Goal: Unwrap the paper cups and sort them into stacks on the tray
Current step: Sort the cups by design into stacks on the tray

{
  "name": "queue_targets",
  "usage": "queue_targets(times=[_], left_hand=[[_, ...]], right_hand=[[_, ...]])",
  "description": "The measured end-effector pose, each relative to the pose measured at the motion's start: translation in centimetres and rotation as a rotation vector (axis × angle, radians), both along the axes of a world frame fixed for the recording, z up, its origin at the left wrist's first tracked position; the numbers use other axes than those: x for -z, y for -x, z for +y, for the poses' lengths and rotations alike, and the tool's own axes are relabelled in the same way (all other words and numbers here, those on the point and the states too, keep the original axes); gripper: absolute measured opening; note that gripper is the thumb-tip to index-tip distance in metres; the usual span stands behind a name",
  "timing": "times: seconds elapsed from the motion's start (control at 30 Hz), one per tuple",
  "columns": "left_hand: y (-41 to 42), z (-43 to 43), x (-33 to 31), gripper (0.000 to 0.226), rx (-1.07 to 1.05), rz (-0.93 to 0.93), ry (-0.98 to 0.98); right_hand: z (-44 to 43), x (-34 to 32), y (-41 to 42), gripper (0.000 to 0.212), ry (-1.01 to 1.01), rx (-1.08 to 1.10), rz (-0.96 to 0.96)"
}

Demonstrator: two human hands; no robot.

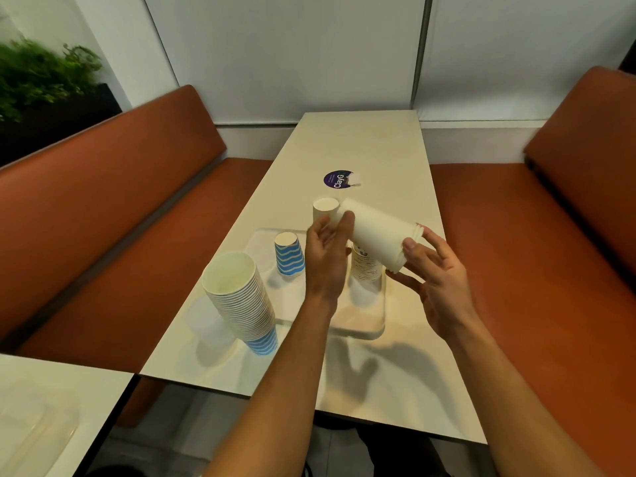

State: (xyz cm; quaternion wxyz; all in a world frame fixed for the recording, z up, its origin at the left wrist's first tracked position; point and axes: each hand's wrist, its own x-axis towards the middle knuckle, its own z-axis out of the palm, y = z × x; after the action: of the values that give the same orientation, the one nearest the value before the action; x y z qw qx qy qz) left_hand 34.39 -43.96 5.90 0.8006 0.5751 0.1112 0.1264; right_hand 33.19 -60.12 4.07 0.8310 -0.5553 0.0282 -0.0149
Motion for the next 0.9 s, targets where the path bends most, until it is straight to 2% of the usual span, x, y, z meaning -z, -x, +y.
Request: queue_targets(times=[0.1,0.3,0.53,0.7,0.9], left_hand=[[0.9,-0.2,0.1,0.027,0.125,-0.016,0.071],[1.1,0.1,-0.9,0.027,0.122,0.016,0.088],[0.2,0.0,-2.1,0.026,0.064,0.025,0.069],[-0.6,-0.3,-2.3,0.018,0.023,0.026,0.060],[-2.1,1.9,-3.0,0.045,-0.220,0.072,0.164]], right_hand=[[0.3,-0.3,0.1,0.104,0.032,-0.043,0.004],[-0.1,-0.9,0.1,0.074,0.028,-0.091,0.010],[0.3,-1.5,-0.4,0.072,0.034,-0.055,-0.017],[0.3,-1.6,-0.4,0.073,0.034,-0.026,-0.039],[-0.6,-1.3,0.0,0.064,0.084,0.074,-0.122]])
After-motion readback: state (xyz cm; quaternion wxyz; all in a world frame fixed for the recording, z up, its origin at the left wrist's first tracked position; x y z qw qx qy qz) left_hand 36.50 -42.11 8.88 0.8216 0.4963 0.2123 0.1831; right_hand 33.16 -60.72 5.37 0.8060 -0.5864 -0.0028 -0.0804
